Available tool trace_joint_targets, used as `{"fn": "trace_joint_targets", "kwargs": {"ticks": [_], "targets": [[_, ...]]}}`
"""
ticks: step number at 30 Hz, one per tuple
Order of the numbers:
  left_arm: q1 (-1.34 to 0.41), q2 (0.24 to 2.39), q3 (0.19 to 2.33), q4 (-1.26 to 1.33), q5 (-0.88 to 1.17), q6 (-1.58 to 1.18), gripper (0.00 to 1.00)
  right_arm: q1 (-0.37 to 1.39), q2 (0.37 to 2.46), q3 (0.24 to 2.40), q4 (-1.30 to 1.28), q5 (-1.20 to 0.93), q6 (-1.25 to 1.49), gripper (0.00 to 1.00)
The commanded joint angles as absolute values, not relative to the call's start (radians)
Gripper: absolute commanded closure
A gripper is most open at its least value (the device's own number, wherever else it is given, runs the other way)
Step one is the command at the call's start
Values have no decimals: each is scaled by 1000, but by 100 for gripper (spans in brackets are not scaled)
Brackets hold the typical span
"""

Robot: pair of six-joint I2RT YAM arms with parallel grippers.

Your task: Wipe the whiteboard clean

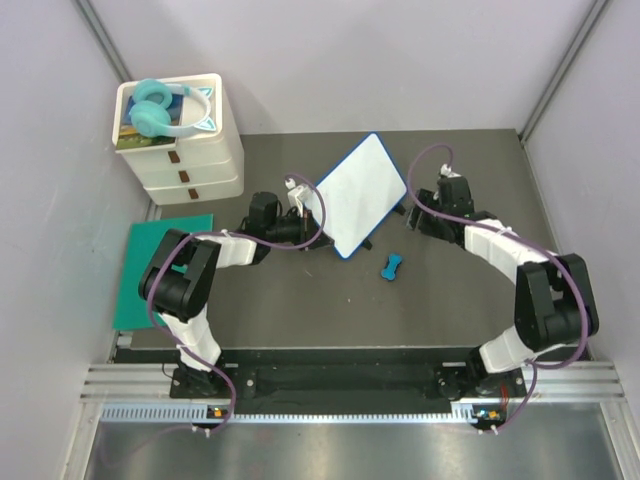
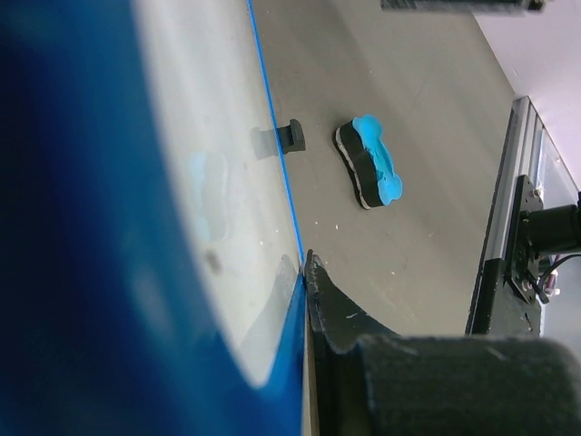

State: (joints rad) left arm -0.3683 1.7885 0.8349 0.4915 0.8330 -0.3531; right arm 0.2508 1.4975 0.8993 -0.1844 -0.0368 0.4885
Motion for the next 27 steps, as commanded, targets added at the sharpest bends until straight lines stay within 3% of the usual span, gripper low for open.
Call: {"fn": "trace_joint_targets", "kwargs": {"ticks": [1,6,11,16,27], "targets": [[-382,1776,864,514,854,-344,87,187,1557,1006,-112,-3,472,50],[-387,1781,877,511,854,-342,86,160,1669,1098,-111,58,451,100],[-394,1795,894,493,853,-336,77,155,1787,1176,-72,32,449,100],[-396,1779,899,450,833,-308,62,155,1916,1233,-46,-29,453,100],[-396,1767,916,371,802,-275,54,155,1957,1227,52,-106,483,100]]}}
